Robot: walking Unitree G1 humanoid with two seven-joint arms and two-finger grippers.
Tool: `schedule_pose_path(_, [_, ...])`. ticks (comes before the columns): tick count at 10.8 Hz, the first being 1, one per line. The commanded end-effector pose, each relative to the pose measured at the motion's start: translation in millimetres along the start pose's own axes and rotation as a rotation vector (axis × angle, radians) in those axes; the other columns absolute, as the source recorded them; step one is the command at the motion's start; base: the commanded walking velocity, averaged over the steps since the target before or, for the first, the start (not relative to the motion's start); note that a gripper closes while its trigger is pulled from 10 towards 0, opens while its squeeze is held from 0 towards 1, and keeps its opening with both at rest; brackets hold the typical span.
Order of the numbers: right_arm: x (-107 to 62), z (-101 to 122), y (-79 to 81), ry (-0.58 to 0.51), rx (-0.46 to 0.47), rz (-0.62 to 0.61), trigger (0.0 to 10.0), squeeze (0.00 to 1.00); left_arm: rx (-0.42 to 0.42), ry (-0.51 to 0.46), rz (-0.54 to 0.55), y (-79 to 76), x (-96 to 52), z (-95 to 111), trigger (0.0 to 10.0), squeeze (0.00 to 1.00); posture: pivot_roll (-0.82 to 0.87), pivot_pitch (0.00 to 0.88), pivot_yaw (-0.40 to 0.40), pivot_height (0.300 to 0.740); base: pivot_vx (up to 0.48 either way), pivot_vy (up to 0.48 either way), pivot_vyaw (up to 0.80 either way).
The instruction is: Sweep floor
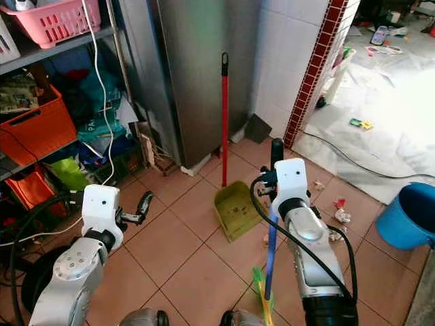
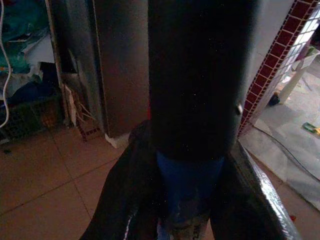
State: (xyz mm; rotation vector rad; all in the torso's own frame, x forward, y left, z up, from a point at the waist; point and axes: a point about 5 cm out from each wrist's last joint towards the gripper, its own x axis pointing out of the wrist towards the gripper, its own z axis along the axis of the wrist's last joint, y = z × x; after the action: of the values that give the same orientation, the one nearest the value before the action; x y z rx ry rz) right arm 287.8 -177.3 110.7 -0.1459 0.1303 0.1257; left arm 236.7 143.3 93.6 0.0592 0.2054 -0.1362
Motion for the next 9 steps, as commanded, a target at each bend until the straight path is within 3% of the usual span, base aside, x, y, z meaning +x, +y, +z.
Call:
schedule_pose_path(1, [6.2, 14.5, 0.7, -0.064, -0.042, -0.015, 0.0, 0.00, -0.012, 0.011, -0.002, -0.7, 3.0, 1.1, 10.0, 0.00, 0.01, 0.078, 0.017, 0.740, 0.000, 0.000, 0.00])
schedule_pose_path(2, [11.8, 22.6, 2.7, -0.102, -0.042, -0.042, 2.0, 0.00, -0.021, 0.005, 0.029, 0.8, 4.3, 2.3, 10.0, 0.00, 0.02, 0.076, 0.020, 0.740, 0.000, 0.000, 0.00])
schedule_pose_path(3, [20.2, 26.6, 4.0, -0.109, -0.019, -0.090, 10.0, 0.00, -0.045, 0.000, 0.052, 3.2, 5.6, 0.9, 10.0, 0.00, 0.02, 0.073, 0.022, 0.740, 0.000, 0.000, 0.00])
schedule_pose_path(5, [29.2, 36.7, 11.9, -0.146, 0.028, -0.098, 10.0, 0.00, -0.017, -0.023, 0.055, 5.6, 8.9, 5.5, 10.0, 0.00, 0.02, 0.068, 0.029, 0.740, 0.000, 0.000, 0.00])
schedule_pose_path(7, [35.3, 38.8, 15.1, -0.145, 0.045, -0.098, 10.0, 0.00, -0.072, -0.031, 0.036, 5.7, 12.0, 10.2, 10.0, 0.00, 0.02, 0.079, 0.019, 0.740, 0.000, 0.000, -0.68])
schedule_pose_path(9, [38.0, 39.6, 13.4, -0.146, 0.038, -0.103, 10.0, 0.00, -0.065, -0.030, 0.038, 6.9, 12.2, 9.2, 10.0, 0.00, 0.02, 0.077, 0.015, 0.740, 0.000, 0.000, -0.80])
